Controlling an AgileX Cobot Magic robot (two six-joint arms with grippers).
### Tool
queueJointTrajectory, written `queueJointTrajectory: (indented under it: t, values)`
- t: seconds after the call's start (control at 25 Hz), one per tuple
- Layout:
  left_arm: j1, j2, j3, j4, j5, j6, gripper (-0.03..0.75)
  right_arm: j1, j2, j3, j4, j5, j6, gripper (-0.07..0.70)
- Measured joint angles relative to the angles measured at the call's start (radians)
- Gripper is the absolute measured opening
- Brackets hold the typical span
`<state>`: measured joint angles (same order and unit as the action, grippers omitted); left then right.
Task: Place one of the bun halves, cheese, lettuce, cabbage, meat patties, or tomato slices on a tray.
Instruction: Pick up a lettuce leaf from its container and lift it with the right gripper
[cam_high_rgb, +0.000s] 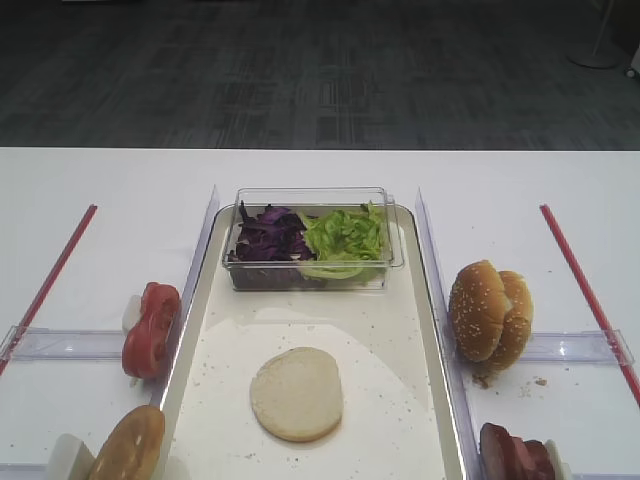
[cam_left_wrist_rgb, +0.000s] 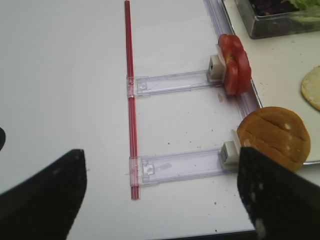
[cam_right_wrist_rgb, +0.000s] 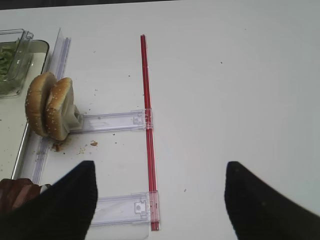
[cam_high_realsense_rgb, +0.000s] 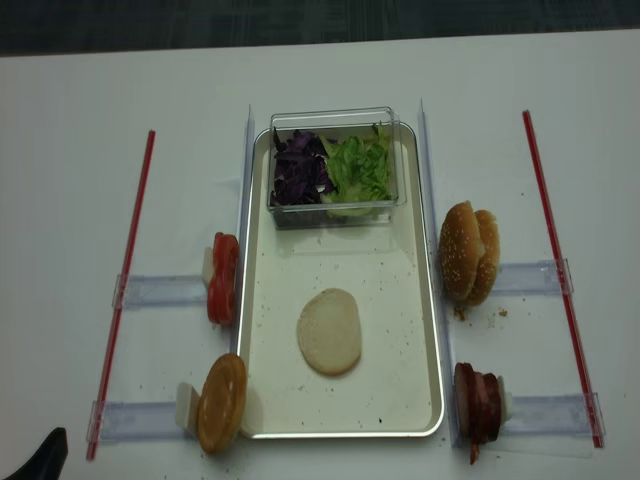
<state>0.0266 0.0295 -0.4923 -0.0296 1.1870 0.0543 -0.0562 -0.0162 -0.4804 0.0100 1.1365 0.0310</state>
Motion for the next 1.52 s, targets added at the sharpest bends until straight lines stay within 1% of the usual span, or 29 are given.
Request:
queueJointTrajectory:
  t: [1.2, 1.32, 1.52]
  values:
    - [0.000, 0.000, 0.000, 0.000, 0.000, 0.000, 0.566, 0.000, 0.016, 0.000, -0.004, -0.005, 0.000, 0.552]
    - [0.000, 0.000, 0.000, 0.000, 0.000, 0.000, 0.566, 0.000, 0.064, -0.019, 0.000, -0.024, 0.000, 0.552]
    - [0.000, 0.000, 0.000, 0.000, 0.000, 0.000, 0.566, 0.000, 0.183, -0.104, 0.002, -0.079, 0.000, 0.552]
